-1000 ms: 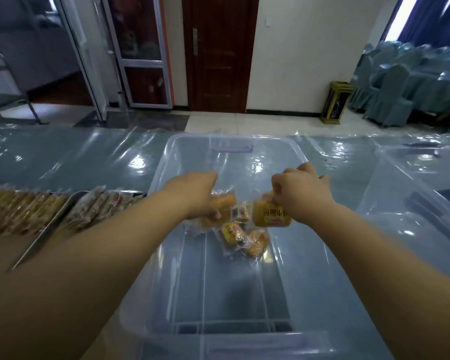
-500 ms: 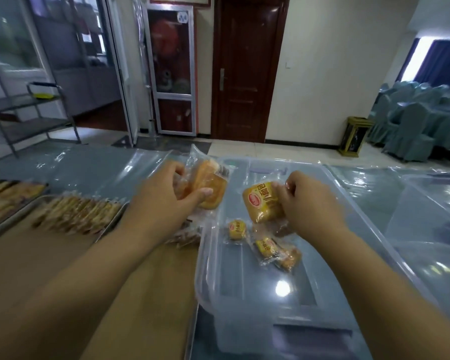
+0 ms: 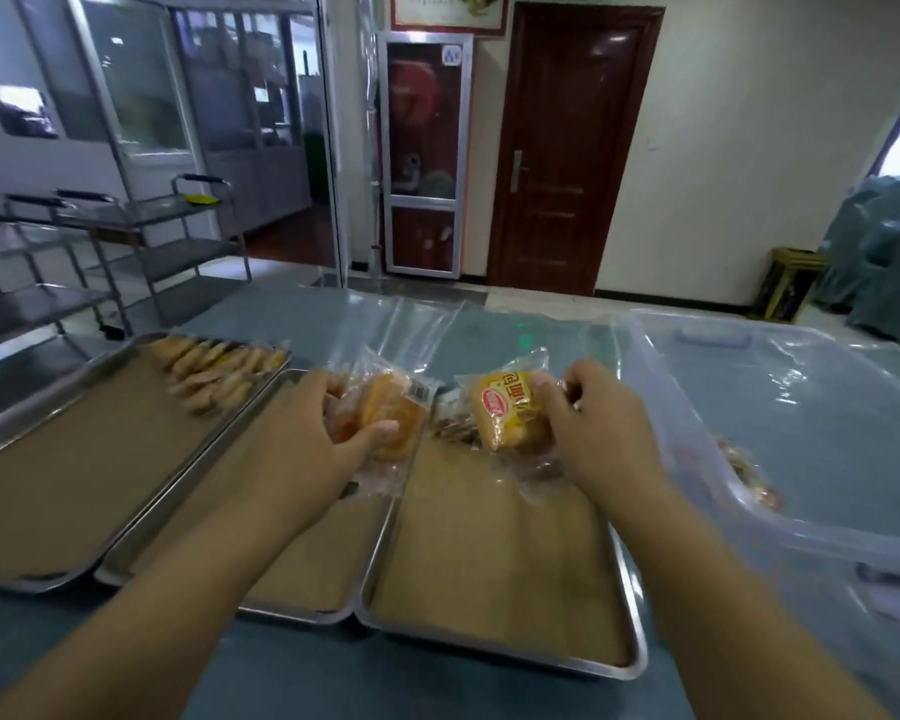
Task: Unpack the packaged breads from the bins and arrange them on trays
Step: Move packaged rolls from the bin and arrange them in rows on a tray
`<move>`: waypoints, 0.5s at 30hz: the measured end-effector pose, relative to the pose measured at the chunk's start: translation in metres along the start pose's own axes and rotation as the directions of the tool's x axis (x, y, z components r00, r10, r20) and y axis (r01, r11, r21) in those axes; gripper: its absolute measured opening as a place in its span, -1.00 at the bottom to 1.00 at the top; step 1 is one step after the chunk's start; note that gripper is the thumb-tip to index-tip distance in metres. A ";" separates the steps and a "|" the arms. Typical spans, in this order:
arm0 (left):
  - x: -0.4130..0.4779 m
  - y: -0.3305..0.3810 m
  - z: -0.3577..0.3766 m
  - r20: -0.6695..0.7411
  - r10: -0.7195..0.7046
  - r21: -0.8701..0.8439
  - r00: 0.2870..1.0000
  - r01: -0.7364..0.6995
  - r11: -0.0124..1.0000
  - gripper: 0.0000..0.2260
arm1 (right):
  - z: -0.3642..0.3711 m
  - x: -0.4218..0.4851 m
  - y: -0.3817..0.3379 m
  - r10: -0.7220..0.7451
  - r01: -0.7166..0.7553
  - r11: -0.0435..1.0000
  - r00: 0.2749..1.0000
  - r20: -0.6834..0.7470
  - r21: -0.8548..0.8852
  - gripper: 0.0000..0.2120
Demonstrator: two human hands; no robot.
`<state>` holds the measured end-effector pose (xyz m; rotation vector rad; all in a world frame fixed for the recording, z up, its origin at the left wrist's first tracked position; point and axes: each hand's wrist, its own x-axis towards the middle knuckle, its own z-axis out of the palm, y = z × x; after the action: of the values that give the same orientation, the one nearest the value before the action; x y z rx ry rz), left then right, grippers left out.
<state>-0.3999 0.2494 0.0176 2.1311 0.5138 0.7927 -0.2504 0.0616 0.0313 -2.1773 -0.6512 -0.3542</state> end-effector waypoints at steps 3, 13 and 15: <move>-0.007 -0.044 -0.032 0.003 -0.069 -0.035 0.998 0.069 0.997 -0.68 | 0.048 -0.017 -0.020 -0.020 0.019 1.000 0.997 0.077 0.007 -0.69; 0.009 -0.189 -0.100 0.000 -0.393 -0.037 0.920 0.393 0.919 -0.73 | 0.207 -0.028 -0.067 0.089 -0.140 0.978 0.951 0.296 0.157 -0.69; 0.021 -0.216 -0.109 0.022 -0.430 -0.049 0.902 0.431 0.901 -0.76 | 0.241 -0.022 -0.074 0.106 -0.161 0.975 0.945 0.310 0.156 -0.69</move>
<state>-0.4798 0.4515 -0.0910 1.8705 0.9103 0.5335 -0.3026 0.2815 -0.0826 -2.1039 -0.6670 0.1089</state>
